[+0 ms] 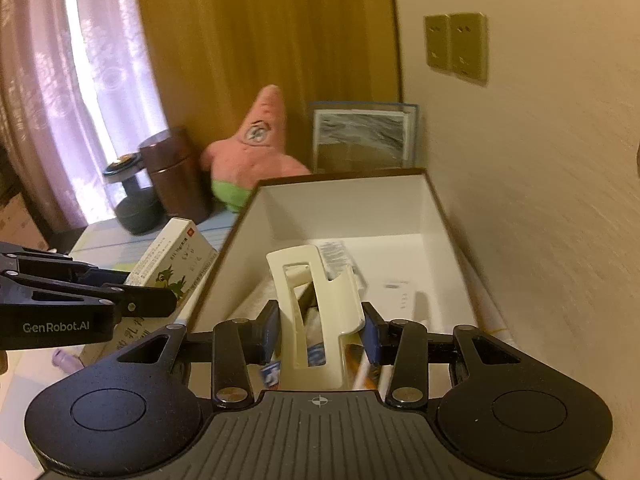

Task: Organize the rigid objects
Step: 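Carry the clip and medicine box over the brown box with both tools, then lower the clip and medicine box into the brown box and open both tools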

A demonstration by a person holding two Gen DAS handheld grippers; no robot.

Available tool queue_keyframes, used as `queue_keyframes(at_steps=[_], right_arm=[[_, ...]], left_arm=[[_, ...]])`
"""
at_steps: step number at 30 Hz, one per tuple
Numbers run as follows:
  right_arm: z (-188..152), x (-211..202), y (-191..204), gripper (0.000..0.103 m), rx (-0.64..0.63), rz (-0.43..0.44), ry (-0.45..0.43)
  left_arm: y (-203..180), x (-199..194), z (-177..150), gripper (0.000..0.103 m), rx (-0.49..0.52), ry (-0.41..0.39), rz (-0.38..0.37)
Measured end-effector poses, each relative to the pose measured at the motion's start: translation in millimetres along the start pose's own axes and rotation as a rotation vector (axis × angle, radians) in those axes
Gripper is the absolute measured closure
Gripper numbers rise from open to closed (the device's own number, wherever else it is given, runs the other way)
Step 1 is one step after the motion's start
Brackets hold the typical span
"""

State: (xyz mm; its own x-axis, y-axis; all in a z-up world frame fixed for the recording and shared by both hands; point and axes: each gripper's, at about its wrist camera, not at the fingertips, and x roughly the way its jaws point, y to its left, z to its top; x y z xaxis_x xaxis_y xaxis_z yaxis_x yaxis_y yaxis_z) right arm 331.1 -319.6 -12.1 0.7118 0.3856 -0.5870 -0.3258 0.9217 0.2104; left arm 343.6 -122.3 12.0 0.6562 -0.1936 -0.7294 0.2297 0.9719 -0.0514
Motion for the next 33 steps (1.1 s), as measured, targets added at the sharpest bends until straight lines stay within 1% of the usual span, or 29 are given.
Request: queue_keyframes(at_steps=[6,13,22,27,30,32,33], right_arm=[[13.6,30.1,-29.5,0.064,0.02,-0.014,0.029],[28.8,75.0,-54.2,0.064,0.021,-0.025,0.07],[46.3,123.2,-67.9,0.064,0.008,-0.045,0.111],[53.0,141.4,-73.5,0.064,0.014,-0.049,0.122],[54.6,148.3,-77.5,0.064,0.017,-0.049,0.125],[55.5,151.7,-79.1,0.064,0.016,-0.052,0.128],[55.5,153.0,-80.5,0.064,0.019,-0.053,0.129]], left_arm=[[-9.0,42.0,24.0,0.082,-0.001,0.044,-0.01],[-8.1,89.6,46.7,0.082,-0.015,0.104,-0.015],[-7.3,141.1,77.3,0.082,-0.016,0.137,0.011],[-4.6,158.6,85.8,0.082,-0.007,0.143,0.02],[-1.9,162.6,88.7,0.077,-0.006,0.134,0.021],[0.7,163.9,90.0,0.069,-0.009,0.133,0.019],[2.3,163.9,90.1,0.068,-0.011,0.132,0.017]])
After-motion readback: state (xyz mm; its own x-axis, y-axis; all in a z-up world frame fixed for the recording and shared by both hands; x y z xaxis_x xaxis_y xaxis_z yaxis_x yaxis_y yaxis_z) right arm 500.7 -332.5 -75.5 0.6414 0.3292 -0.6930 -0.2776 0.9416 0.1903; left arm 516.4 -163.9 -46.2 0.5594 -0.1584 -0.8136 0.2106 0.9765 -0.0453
